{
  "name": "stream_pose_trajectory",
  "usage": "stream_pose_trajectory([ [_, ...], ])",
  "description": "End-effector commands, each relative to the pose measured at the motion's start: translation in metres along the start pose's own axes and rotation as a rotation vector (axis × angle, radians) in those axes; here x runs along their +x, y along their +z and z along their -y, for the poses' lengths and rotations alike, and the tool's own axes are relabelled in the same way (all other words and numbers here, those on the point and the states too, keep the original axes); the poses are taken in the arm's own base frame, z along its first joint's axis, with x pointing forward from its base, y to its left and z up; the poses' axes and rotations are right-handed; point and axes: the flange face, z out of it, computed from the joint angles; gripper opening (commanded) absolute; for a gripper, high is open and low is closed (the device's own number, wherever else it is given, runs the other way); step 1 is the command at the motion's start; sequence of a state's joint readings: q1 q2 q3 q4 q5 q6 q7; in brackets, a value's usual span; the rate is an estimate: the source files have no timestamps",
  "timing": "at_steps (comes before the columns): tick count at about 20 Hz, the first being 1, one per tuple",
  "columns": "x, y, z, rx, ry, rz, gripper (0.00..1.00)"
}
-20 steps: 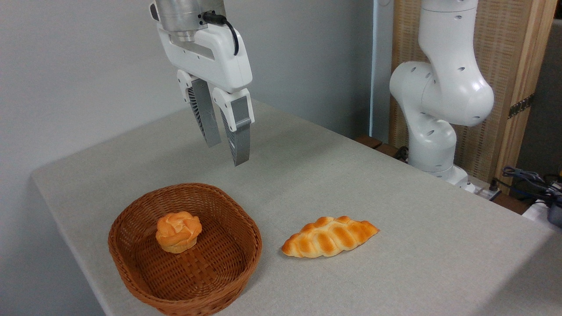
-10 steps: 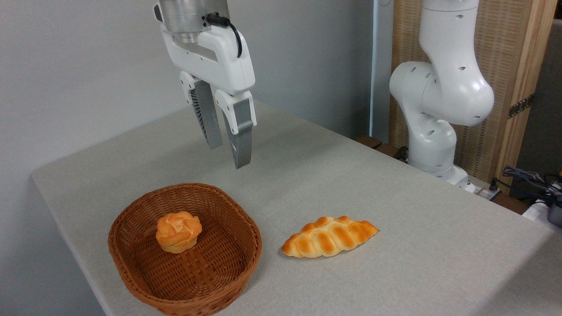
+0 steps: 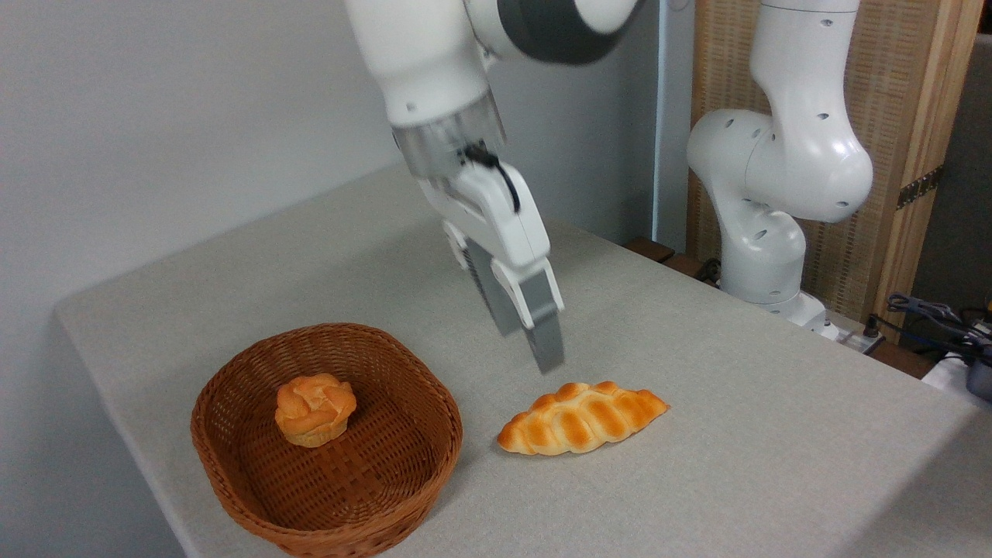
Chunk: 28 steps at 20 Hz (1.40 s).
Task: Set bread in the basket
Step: 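Lower the open gripper down onto the braided bread roll, then close the gripper around the middle of the braided roll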
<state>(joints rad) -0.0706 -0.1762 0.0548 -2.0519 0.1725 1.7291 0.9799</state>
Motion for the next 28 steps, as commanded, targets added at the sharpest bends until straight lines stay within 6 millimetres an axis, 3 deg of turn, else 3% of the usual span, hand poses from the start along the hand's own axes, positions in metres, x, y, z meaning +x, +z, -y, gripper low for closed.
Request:
stream_pose_trajectory([
  [1,-0.011,0.036,-0.007,-0.015,0.108,0.049,1.00],
  [7,-0.014,0.085,-0.020,-0.094,0.184,0.120,1.00],
  [23,-0.002,0.120,-0.015,-0.044,0.264,0.121,1.00],
  [28,0.002,0.116,-0.010,0.010,0.263,0.088,1.00],
])
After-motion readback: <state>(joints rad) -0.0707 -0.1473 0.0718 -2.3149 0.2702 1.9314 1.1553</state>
